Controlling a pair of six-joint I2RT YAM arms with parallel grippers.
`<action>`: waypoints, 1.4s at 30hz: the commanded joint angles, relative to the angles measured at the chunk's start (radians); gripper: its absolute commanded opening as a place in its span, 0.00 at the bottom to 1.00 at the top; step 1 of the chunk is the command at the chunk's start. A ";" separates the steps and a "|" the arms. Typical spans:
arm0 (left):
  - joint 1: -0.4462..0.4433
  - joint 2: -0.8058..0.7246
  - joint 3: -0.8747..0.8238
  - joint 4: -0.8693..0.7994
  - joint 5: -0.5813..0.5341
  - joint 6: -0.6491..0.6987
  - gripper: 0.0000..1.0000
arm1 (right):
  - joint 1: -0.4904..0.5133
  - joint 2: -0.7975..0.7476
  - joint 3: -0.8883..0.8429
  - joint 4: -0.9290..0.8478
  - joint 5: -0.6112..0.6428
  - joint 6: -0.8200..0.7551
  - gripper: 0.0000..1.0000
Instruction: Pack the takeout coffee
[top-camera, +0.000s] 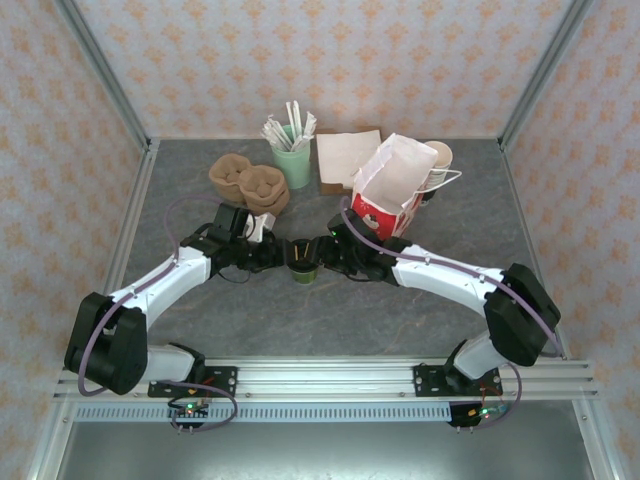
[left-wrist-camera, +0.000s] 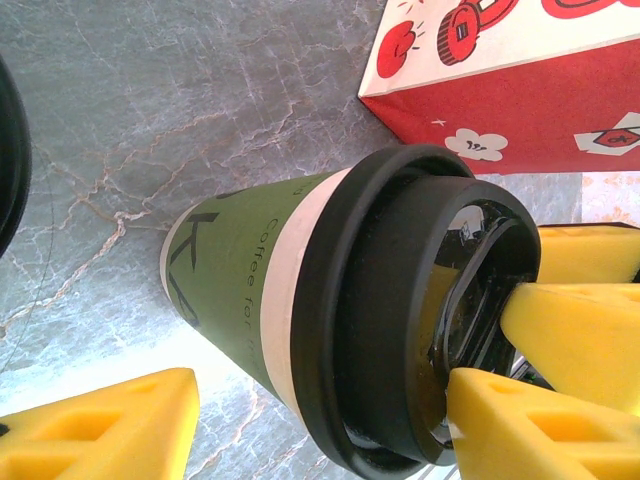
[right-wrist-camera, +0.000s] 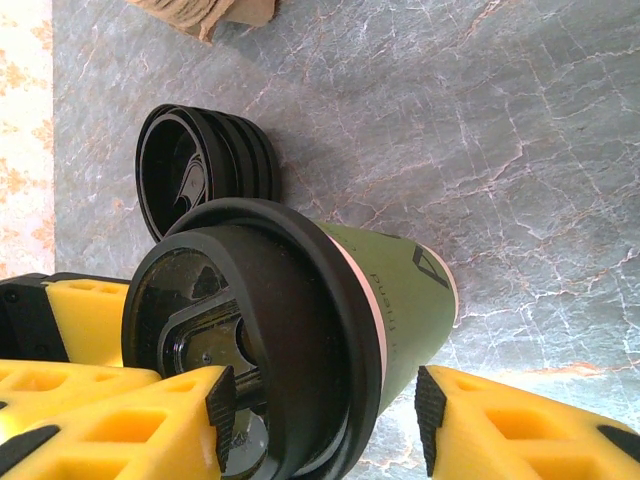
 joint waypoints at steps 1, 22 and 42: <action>0.010 0.015 -0.031 -0.033 -0.034 0.011 0.66 | -0.006 0.013 0.007 0.006 -0.005 -0.020 0.52; 0.023 0.048 -0.045 -0.020 -0.038 -0.007 0.61 | -0.006 0.040 0.017 -0.008 -0.004 -0.013 0.51; 0.031 0.053 -0.082 0.007 -0.063 -0.014 0.59 | -0.018 0.074 -0.004 0.011 -0.028 0.072 0.48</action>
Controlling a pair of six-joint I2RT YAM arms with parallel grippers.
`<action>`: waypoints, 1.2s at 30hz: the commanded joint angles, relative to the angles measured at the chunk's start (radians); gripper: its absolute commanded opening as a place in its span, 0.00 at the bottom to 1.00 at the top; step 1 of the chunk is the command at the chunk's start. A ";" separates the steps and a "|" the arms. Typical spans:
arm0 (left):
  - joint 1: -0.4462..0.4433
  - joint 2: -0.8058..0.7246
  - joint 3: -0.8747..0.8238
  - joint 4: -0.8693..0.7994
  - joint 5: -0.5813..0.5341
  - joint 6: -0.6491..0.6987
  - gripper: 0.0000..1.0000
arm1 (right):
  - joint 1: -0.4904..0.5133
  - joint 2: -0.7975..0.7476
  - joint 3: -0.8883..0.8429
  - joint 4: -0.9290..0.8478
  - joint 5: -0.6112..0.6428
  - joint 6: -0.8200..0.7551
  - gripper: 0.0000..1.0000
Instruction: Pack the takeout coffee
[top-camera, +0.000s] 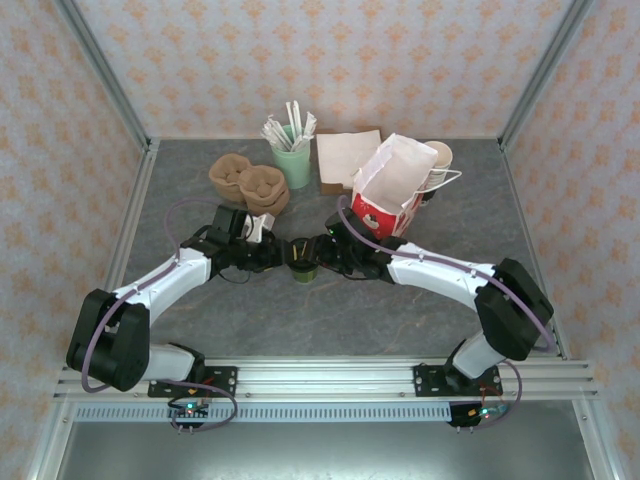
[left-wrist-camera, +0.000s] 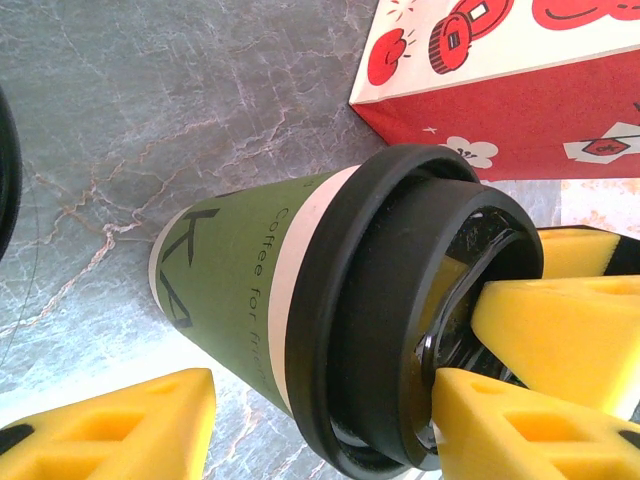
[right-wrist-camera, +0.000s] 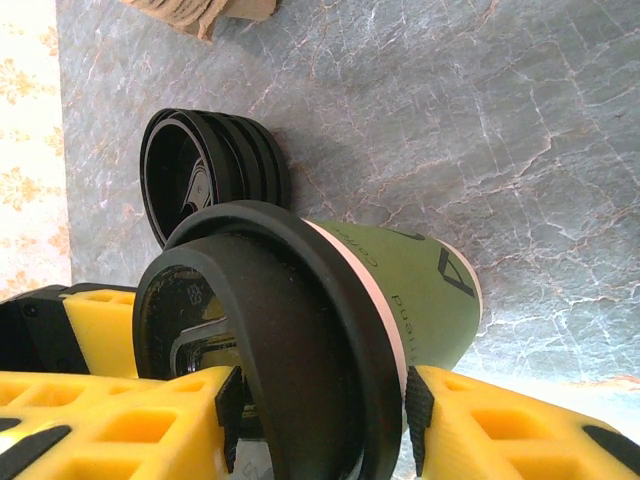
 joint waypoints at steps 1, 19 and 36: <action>0.011 0.032 -0.043 -0.073 -0.102 -0.002 0.59 | -0.011 0.026 -0.018 -0.024 0.001 0.030 0.48; 0.011 0.033 -0.044 -0.074 -0.104 0.004 0.59 | -0.024 0.050 -0.111 0.119 -0.054 0.153 0.44; 0.011 0.009 -0.018 -0.091 -0.091 -0.001 0.59 | -0.023 -0.008 -0.025 -0.015 -0.036 0.044 0.59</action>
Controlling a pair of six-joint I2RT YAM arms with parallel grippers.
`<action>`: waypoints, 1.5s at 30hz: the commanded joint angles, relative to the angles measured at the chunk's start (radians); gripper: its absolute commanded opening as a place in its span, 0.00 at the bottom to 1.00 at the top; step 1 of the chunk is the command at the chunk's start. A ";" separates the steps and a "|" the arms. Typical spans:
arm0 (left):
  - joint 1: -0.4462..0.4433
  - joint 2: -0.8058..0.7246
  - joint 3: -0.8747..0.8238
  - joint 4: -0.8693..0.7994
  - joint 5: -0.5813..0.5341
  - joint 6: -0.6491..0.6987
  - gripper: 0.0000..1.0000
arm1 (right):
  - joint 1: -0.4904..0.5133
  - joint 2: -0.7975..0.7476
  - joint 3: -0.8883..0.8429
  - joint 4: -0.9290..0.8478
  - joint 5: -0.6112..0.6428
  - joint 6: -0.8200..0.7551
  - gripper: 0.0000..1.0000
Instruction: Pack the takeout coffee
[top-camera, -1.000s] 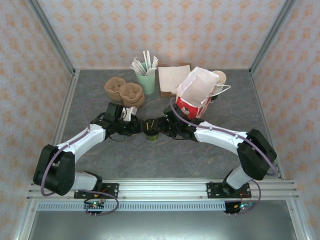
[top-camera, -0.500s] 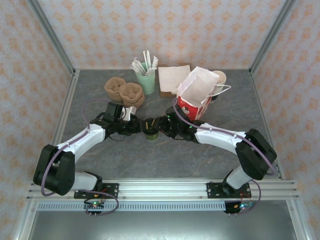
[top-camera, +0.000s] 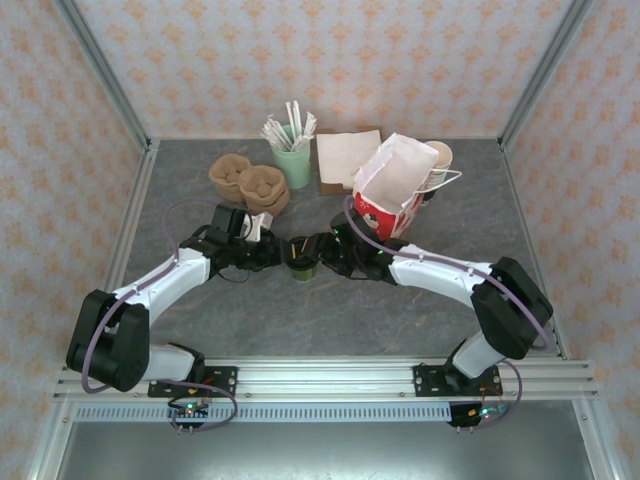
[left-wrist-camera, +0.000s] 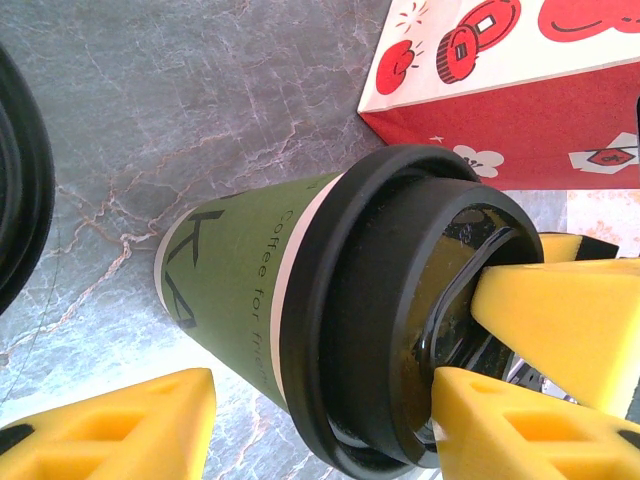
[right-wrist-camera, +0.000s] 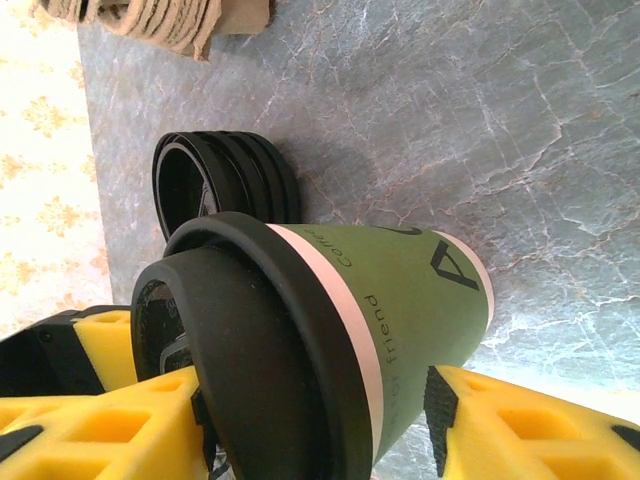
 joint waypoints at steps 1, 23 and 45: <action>0.004 0.014 -0.018 -0.092 -0.075 -0.002 0.59 | 0.004 -0.014 0.028 -0.109 0.015 -0.043 0.60; 0.003 -0.013 0.071 -0.130 -0.028 0.000 0.66 | 0.004 -0.019 0.097 -0.164 0.025 -0.073 0.62; -0.009 0.001 0.159 -0.165 -0.069 0.010 0.65 | 0.004 -0.035 0.123 -0.247 0.089 -0.108 0.51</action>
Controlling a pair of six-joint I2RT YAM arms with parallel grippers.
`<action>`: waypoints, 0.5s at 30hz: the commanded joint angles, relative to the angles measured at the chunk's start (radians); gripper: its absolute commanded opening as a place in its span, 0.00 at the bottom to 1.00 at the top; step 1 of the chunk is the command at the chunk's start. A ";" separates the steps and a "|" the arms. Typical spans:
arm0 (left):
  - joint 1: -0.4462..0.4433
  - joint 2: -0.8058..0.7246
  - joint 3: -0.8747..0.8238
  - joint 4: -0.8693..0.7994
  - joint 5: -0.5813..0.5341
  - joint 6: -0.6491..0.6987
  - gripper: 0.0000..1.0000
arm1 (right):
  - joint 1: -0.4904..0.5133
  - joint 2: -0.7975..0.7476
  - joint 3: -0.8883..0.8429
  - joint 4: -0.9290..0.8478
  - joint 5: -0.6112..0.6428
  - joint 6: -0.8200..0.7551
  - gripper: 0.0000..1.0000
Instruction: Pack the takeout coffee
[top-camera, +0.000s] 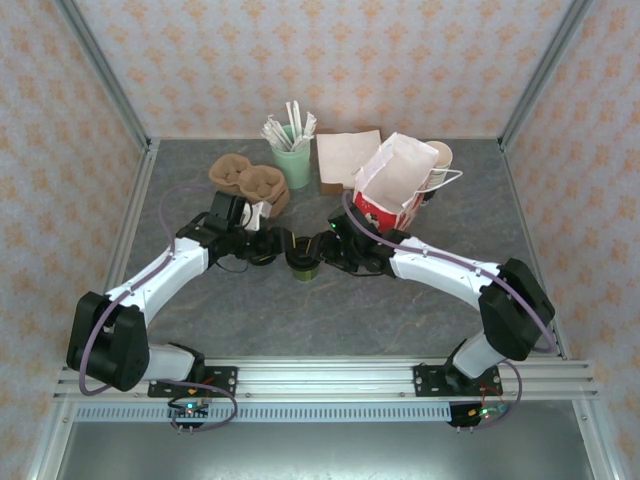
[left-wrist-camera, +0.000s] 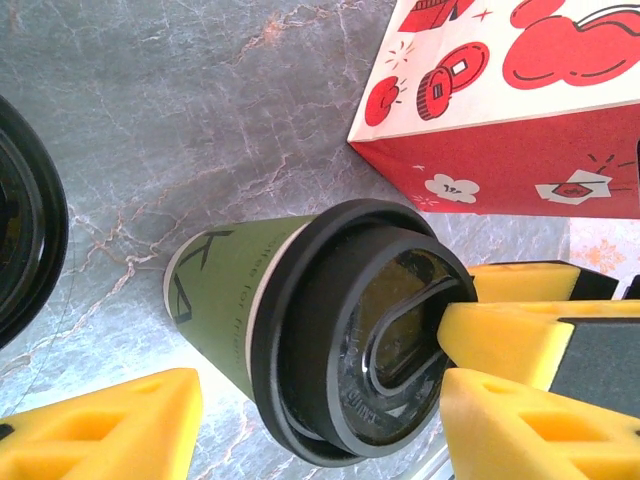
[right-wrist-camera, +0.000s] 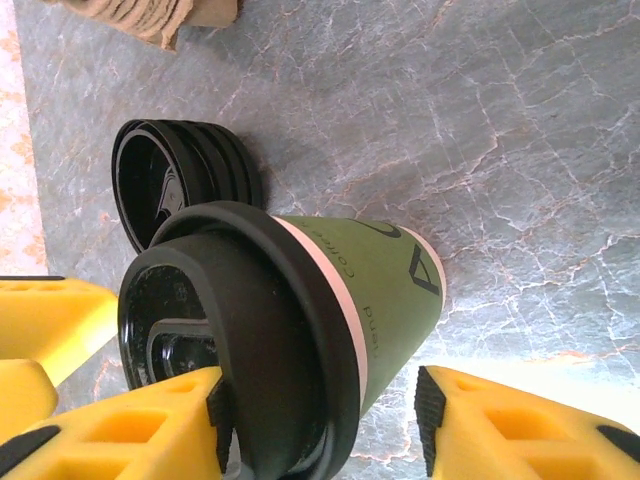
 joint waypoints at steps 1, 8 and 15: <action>-0.012 0.006 0.021 -0.016 -0.031 0.011 0.64 | 0.003 -0.020 0.021 -0.029 0.036 -0.017 0.50; -0.035 0.066 0.016 0.011 -0.040 0.012 0.58 | 0.003 -0.002 0.011 0.001 0.012 -0.008 0.44; -0.040 0.098 -0.015 0.035 -0.045 0.012 0.55 | 0.003 0.014 0.010 0.015 0.004 -0.007 0.37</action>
